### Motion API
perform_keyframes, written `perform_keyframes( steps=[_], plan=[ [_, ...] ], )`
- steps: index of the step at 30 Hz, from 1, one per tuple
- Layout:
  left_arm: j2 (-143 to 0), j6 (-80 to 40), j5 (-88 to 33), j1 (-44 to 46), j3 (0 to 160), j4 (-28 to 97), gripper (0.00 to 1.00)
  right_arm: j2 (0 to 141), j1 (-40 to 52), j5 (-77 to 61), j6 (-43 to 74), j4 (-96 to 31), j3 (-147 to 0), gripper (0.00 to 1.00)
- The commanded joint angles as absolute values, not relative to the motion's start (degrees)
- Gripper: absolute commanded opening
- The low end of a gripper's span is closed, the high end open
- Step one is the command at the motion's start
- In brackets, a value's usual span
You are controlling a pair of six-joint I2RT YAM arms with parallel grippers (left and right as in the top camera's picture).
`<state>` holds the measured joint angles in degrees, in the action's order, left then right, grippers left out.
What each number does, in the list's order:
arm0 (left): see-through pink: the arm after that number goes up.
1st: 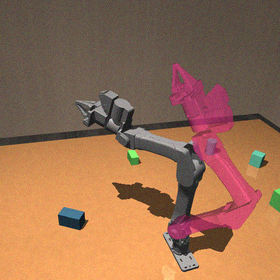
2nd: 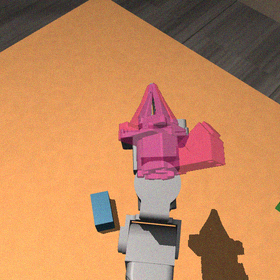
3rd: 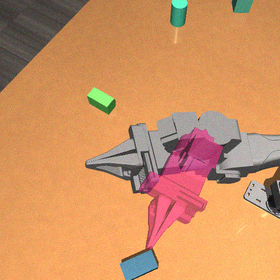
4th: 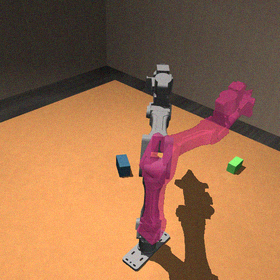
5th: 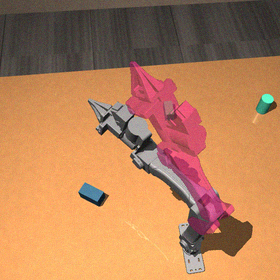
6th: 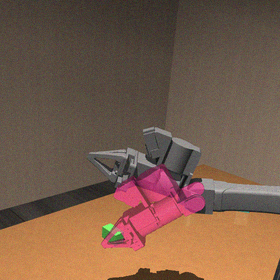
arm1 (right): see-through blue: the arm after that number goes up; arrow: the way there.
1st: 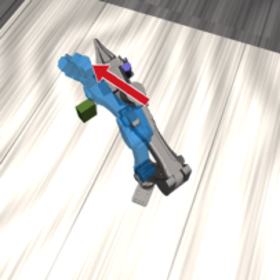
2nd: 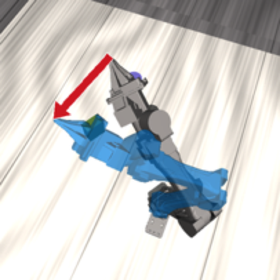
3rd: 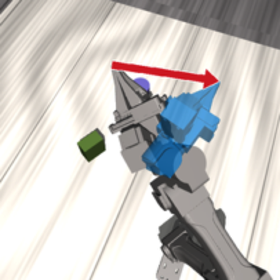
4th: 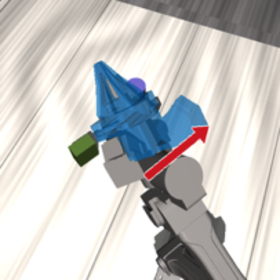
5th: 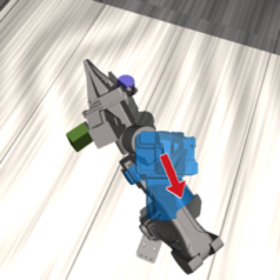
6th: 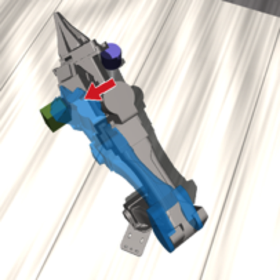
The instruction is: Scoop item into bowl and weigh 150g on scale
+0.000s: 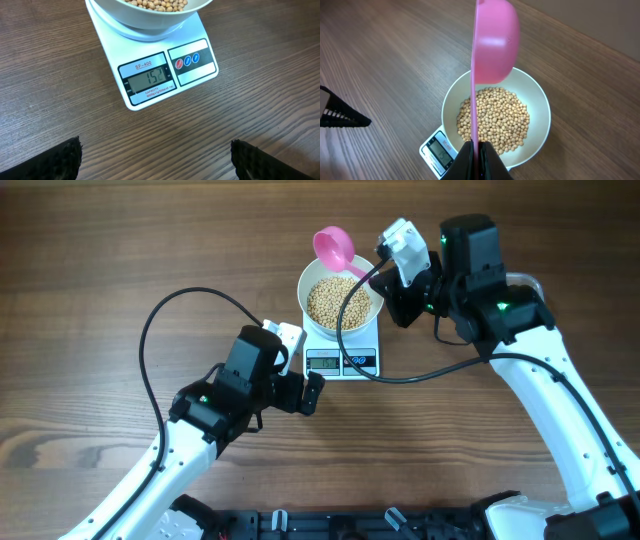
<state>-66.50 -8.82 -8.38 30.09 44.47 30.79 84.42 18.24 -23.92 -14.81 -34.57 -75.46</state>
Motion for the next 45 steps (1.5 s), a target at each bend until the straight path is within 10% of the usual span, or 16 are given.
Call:
perform_keyframes(
  steps=[1, 45],
  plan=[
    [-66.83, -8.12, -8.05, 30.44, 45.65, 30.68, 1.00, 85.97, 18.33, -23.16, -11.53, -34.33, -76.27, 0.04],
    [-66.81, -8.12, -8.05, 30.44, 45.65, 30.68, 1.00, 94.39, 18.31, -25.58, -9.10, -38.17, -76.25, 0.04]
  ],
)
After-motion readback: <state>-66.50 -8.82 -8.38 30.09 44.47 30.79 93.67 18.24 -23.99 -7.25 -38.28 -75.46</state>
